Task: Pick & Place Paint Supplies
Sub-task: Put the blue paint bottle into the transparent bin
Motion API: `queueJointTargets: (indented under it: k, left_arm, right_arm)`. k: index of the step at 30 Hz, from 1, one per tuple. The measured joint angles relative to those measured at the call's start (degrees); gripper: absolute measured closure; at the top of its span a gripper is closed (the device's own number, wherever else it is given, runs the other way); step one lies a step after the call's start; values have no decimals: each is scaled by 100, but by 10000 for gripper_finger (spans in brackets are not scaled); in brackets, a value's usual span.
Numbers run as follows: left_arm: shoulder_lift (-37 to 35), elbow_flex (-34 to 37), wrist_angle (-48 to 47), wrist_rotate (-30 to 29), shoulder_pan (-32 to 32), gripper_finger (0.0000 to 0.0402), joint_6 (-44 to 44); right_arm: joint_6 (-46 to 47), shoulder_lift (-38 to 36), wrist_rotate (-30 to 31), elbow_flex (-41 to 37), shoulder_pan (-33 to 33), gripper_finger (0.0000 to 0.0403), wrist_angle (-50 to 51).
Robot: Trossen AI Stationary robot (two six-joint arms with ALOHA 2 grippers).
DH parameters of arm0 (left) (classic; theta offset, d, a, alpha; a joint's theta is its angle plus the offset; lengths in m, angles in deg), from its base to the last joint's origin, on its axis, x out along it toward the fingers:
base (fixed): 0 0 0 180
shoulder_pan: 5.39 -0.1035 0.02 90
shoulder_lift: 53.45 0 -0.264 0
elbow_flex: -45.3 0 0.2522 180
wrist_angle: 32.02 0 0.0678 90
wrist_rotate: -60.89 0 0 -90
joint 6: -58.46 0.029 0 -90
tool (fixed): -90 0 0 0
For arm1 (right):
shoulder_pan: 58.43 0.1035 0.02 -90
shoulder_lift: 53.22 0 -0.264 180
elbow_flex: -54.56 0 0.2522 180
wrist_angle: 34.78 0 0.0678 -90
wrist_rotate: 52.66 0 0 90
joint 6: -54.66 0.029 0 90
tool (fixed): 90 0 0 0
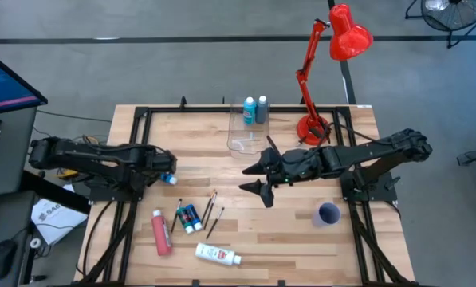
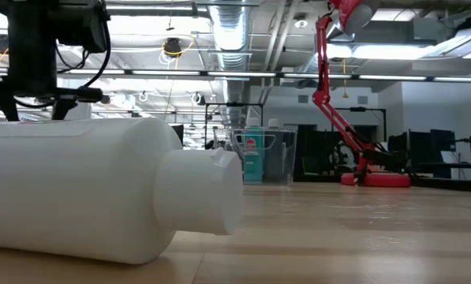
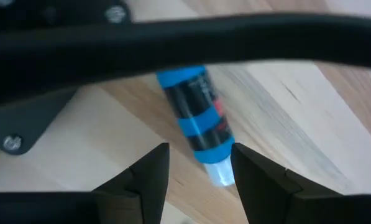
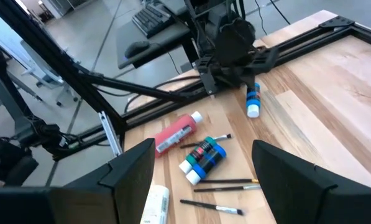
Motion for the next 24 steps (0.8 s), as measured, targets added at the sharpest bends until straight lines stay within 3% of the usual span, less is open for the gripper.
queueJointTargets:
  k: [5, 11, 24]
  left_arm:
    - [117, 164, 60, -30, -175, 234, -456]
    - [441, 343, 335, -88, -541, 234, -404]
    - [585, 827, 888, 55, -544, 234, -155]
  right_arm:
    - [-14, 0, -4, 0, 9, 143, 308]
    - [-180, 0, -4, 0, 13, 143, 521]
    - [-228, 0, -4, 0, -8, 143, 547]
